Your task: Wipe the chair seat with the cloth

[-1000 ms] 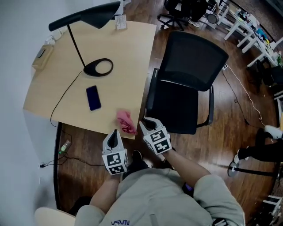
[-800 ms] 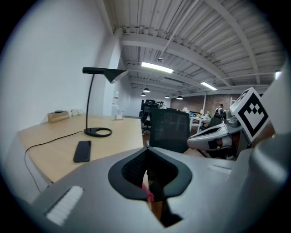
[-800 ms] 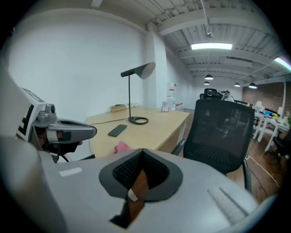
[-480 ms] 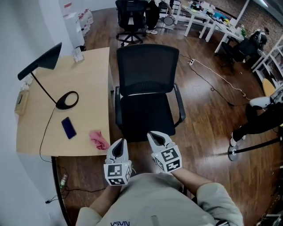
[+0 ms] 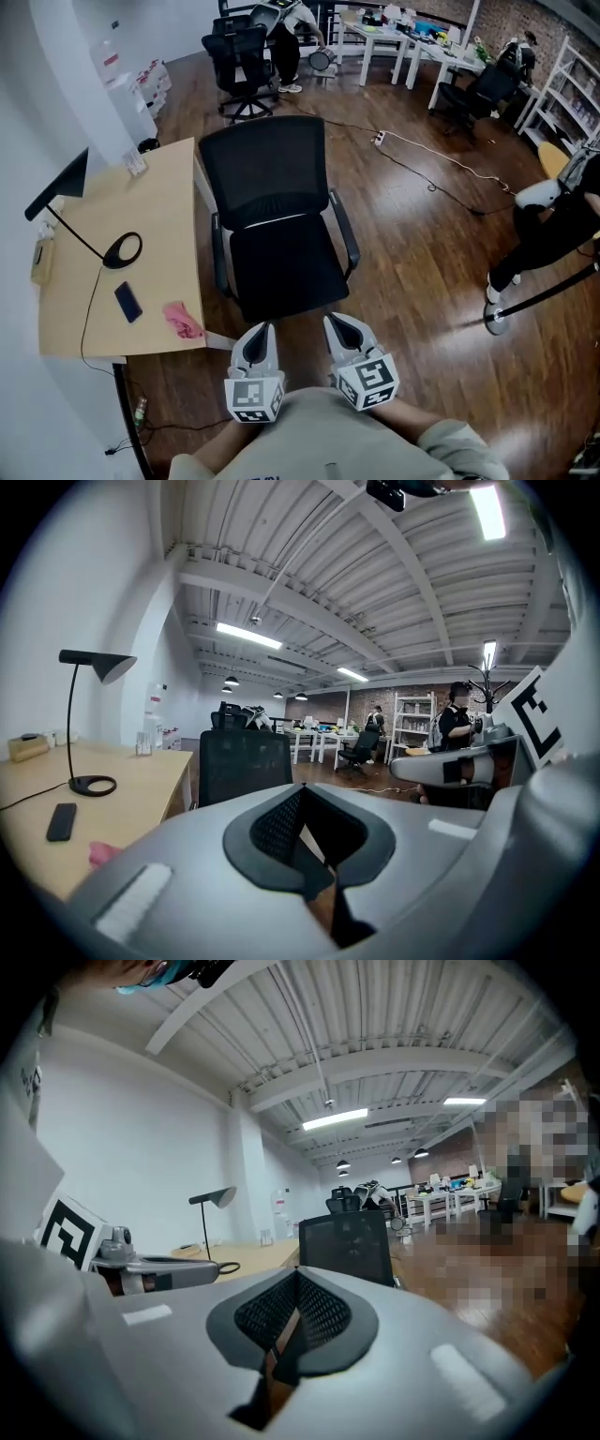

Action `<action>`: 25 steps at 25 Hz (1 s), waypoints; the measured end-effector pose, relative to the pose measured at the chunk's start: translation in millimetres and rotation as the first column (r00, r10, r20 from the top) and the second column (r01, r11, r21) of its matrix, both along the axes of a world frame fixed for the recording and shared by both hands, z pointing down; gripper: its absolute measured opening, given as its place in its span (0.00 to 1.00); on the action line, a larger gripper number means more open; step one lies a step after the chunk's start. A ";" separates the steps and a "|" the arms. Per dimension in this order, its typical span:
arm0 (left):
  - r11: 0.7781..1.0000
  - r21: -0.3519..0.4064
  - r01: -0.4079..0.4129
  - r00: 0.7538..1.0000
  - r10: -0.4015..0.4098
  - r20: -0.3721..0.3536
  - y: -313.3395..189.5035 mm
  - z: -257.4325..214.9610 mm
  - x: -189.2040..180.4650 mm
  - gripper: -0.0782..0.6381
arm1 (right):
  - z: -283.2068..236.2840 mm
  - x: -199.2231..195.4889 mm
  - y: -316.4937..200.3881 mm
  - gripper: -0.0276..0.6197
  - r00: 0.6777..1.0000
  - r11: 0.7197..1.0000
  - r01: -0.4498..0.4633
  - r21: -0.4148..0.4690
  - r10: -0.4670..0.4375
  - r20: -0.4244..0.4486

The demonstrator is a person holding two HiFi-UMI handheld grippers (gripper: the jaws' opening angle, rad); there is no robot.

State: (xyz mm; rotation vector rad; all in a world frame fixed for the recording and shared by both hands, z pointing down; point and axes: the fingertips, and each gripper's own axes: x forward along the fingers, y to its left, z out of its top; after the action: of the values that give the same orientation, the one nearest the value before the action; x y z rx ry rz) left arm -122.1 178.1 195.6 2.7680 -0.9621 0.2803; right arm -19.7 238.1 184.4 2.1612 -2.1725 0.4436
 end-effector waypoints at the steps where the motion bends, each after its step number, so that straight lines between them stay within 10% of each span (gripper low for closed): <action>1: 1.000 -0.002 0.012 1.000 -0.012 0.006 8.3 2.4 3.3 0.12 | -0.3 3.2 9.7 0.04 1.000 1.000 0.001 0.010 -0.001 0.006; 16: 0.986 0.020 0.167 0.981 -0.168 0.097 112.1 18.6 23.0 0.12 | 21.2 34.9 94.9 0.04 0.994 0.994 0.102 0.038 -0.103 0.036; 25: 0.991 0.069 0.114 0.990 -0.119 0.073 100.0 3.7 -3.6 0.12 | 14.7 5.7 89.8 0.04 0.998 0.997 0.069 0.026 -0.068 -0.003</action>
State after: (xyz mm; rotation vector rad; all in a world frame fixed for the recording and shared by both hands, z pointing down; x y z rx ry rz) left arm -125.8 278.2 199.3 2.7632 -1.1664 0.3452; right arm -14.0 327.9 199.0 2.0909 -2.2552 0.4112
